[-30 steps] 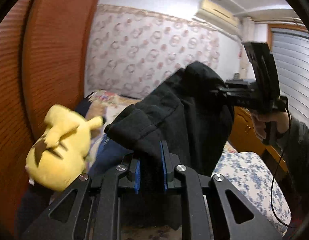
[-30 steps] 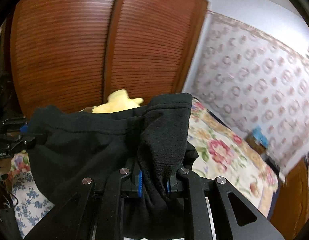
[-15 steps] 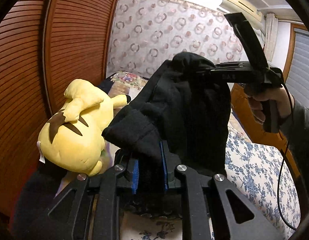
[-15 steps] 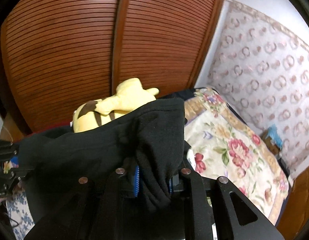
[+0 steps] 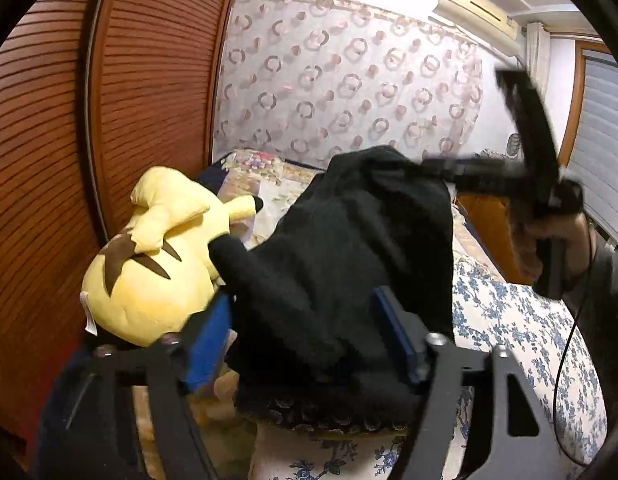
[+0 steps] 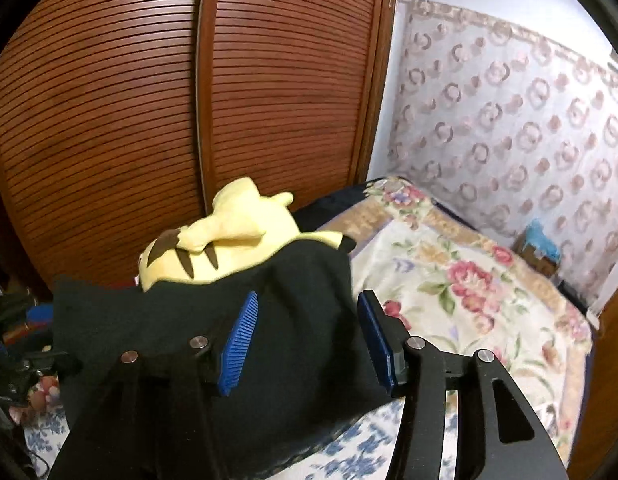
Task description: Fold small clothes
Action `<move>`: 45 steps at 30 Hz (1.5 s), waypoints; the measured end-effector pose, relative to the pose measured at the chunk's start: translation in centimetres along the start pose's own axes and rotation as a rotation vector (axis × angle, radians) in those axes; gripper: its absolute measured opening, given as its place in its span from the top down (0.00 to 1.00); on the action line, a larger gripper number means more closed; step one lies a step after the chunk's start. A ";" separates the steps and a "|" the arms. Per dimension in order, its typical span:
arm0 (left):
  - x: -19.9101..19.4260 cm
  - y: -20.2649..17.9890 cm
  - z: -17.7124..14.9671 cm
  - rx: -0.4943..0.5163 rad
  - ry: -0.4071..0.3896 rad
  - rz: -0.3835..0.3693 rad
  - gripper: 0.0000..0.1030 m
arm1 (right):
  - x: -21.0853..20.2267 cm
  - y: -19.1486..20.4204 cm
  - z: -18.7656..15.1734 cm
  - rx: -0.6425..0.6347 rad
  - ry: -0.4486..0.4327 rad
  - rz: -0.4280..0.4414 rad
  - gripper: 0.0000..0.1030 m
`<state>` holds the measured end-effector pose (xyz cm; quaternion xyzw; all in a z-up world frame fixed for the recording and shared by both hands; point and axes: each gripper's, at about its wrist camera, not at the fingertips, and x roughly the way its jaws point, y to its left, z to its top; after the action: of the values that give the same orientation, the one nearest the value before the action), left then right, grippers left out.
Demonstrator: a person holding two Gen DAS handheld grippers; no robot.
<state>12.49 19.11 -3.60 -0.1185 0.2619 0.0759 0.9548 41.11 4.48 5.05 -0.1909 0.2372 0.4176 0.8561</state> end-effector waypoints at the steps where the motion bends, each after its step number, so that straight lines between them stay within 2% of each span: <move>1: -0.2 -0.1 0.1 0.004 -0.008 0.005 0.25 | 0.2 -0.1 -0.6 0.006 0.009 0.005 0.48; 5: -0.9 -0.6 0.3 0.018 -0.023 -0.001 0.22 | 2.8 -2.4 -2.2 0.064 0.057 0.003 0.48; 8: -1.3 -1.4 0.4 0.043 -0.018 -0.003 0.22 | 4.9 -4.1 -2.5 0.153 0.065 0.044 0.46; 12: -1.8 -2.3 0.4 0.066 -0.025 0.013 0.22 | 4.4 -4.6 -2.0 0.186 0.042 0.038 0.45; 20: -2.8 -4.2 -0.3 0.114 -0.025 0.026 0.22 | -3.8 0.1 -4.9 0.147 -0.032 -0.035 0.45; 25: -3.2 -6.2 -1.0 0.139 -0.014 -0.001 0.22 | -8.9 1.8 -7.9 0.187 -0.067 -0.074 0.39; 29: -3.1 -8.2 -2.0 0.174 -0.004 -0.040 0.22 | -12.2 2.8 -11.1 0.224 -0.080 -0.112 0.23; 33: -3.1 -10.4 -3.1 0.195 -0.004 -0.079 0.22 | -15.3 4.0 -13.9 0.267 -0.092 -0.163 0.18; 38: -3.3 -12.6 -3.8 0.211 -0.005 -0.125 0.22 | -19.2 5.8 -16.9 0.316 -0.102 -0.263 0.17; 41: -3.0 -13.5 -4.0 0.213 0.021 -0.139 0.22 | -21.7 7.1 -18.3 0.346 -0.111 -0.316 0.17; 45: -3.7 -14.6 -4.4 0.209 0.020 -0.133 0.22 | -25.5 10.0 -19.5 0.374 -0.131 -0.362 0.17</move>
<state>10.25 3.66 -2.63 -0.0362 0.2696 -0.0165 0.9622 14.54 -15.90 2.34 -0.0413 0.2165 0.2178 0.9508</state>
